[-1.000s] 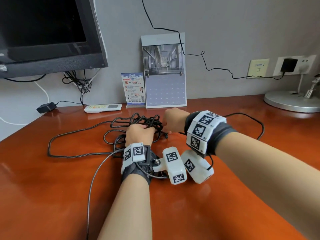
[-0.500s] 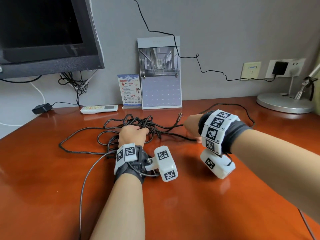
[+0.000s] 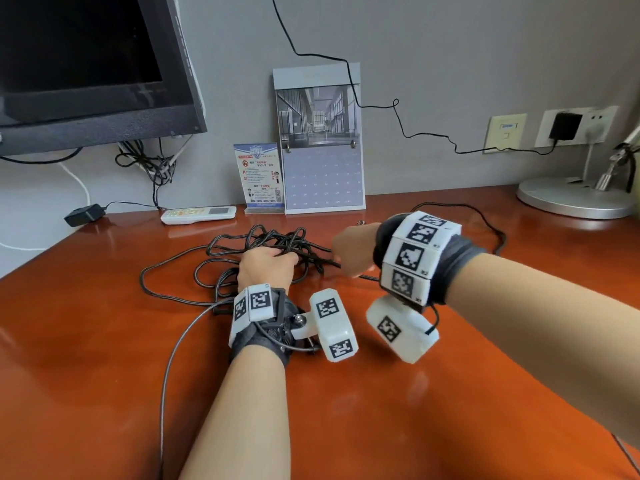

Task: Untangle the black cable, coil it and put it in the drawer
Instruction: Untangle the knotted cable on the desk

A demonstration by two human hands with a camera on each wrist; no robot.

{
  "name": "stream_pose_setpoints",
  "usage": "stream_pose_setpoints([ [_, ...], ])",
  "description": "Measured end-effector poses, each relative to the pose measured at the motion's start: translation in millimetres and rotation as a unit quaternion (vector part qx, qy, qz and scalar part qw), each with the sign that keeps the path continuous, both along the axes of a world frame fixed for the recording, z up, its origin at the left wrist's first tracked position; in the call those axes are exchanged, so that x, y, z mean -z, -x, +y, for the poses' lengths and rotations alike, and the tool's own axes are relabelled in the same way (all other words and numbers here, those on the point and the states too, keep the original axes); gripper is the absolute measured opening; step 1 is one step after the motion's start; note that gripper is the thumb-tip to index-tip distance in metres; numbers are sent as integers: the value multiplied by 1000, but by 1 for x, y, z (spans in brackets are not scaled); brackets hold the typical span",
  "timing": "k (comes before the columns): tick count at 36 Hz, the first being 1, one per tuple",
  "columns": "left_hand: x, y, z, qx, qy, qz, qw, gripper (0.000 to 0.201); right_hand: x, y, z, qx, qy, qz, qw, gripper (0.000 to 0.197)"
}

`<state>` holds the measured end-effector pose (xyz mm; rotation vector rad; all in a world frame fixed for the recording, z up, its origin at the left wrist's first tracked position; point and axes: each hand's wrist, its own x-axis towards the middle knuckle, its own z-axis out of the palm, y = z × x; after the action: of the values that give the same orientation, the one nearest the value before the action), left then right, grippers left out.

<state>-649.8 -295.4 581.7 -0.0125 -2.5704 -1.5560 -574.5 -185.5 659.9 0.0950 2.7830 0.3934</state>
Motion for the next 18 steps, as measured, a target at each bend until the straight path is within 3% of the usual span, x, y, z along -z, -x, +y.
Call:
stream_pose_setpoints([
  [3, 1, 1, -3, 1, 16, 6, 1000, 24, 2, 16, -19, -10, 19, 36, 999, 27],
  [6, 2, 1, -3, 6, 10, 1, 1000, 21, 1, 19, -21, 8, 33, 89, 996, 14],
  [8, 2, 1, -3, 12, 9, 2, 1000, 14, 1, 17, -18, 24, 44, 94, 994, 17],
  [10, 2, 1, -3, 10, 4, -1, 1000, 7, 1, 13, -14, 38, 42, 65, 996, 20],
  [13, 1, 0, -3, 10, -15, -6, 1000, 20, -2, 4, -7, 34, -9, 2, 999, 29],
  [18, 2, -1, -1, 4, -15, -6, 1000, 16, -1, -10, 3, 24, -99, -57, 993, 35],
])
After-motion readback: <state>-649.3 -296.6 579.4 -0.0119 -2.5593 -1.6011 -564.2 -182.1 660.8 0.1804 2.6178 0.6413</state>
